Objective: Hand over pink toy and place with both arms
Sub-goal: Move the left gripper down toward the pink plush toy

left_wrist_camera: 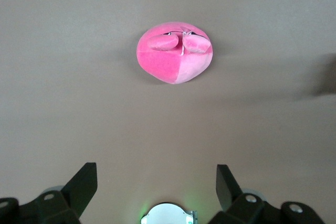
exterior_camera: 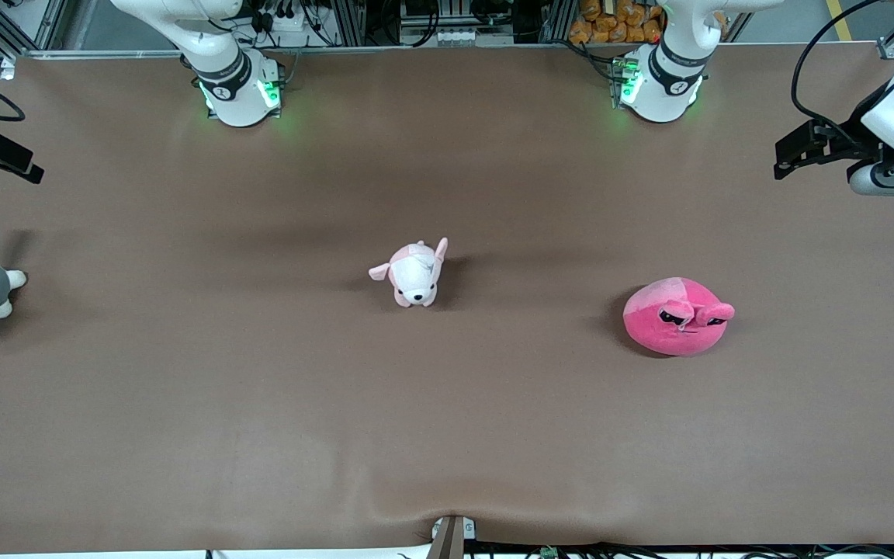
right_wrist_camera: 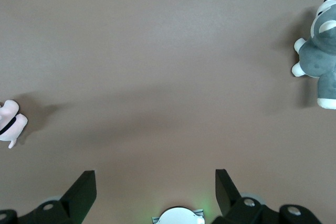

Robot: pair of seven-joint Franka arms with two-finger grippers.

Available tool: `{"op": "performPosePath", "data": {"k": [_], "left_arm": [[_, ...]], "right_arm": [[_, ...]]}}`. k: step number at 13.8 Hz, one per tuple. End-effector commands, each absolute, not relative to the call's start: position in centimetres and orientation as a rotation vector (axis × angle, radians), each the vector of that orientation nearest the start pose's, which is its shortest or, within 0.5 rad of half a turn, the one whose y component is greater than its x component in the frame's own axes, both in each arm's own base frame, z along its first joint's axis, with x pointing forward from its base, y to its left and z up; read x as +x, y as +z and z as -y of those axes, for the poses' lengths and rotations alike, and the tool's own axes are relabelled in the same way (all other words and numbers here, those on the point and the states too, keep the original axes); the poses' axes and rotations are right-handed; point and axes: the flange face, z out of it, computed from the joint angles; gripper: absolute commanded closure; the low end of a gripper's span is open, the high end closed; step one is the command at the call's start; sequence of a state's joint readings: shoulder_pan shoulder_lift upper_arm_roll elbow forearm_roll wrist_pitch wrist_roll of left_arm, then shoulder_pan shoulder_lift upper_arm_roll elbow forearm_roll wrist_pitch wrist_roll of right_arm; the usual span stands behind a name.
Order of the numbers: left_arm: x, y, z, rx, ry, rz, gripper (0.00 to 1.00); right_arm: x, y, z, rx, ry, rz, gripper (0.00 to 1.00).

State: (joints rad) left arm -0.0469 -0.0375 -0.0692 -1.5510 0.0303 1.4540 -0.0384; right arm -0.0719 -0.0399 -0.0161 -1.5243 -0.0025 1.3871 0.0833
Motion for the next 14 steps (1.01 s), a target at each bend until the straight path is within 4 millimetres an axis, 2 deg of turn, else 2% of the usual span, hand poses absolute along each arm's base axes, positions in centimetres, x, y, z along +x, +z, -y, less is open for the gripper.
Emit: {"op": "performPosePath", "data": {"k": [1,5,7,9,11,14], "left_arm": [[52.6,65.0,5.8,-3.085,0.091,-0.115,0.00],[52.9,64.7,5.8,-3.078,0.099,-0.093,0.00],[53.1,64.3,5.2,-3.081,0.109,-0.070,0.00],[54.1,62.9,4.3,-3.091,0.148,0.051,0.00],[55.2,60.9,4.4,-3.089,0.197,0.177,0.00],[57.5,57.8,4.3,-3.040,0.196,0.538,0.00]], "right_arm": [[52.2,65.4,4.8,-3.137,0.164,-0.239,0.00],[52.3,65.5,3.7,-3.135,0.157,-0.206,0.00],[52.3,65.5,3.4,-3.136,0.159,-0.199,0.00],[52.4,65.5,3.3,-3.135,0.147,-0.193,0.00],[52.6,65.5,2.9,-3.137,0.133,-0.186,0.00],[52.6,65.5,2.9,-3.137,0.133,-0.189,0.00]]}}
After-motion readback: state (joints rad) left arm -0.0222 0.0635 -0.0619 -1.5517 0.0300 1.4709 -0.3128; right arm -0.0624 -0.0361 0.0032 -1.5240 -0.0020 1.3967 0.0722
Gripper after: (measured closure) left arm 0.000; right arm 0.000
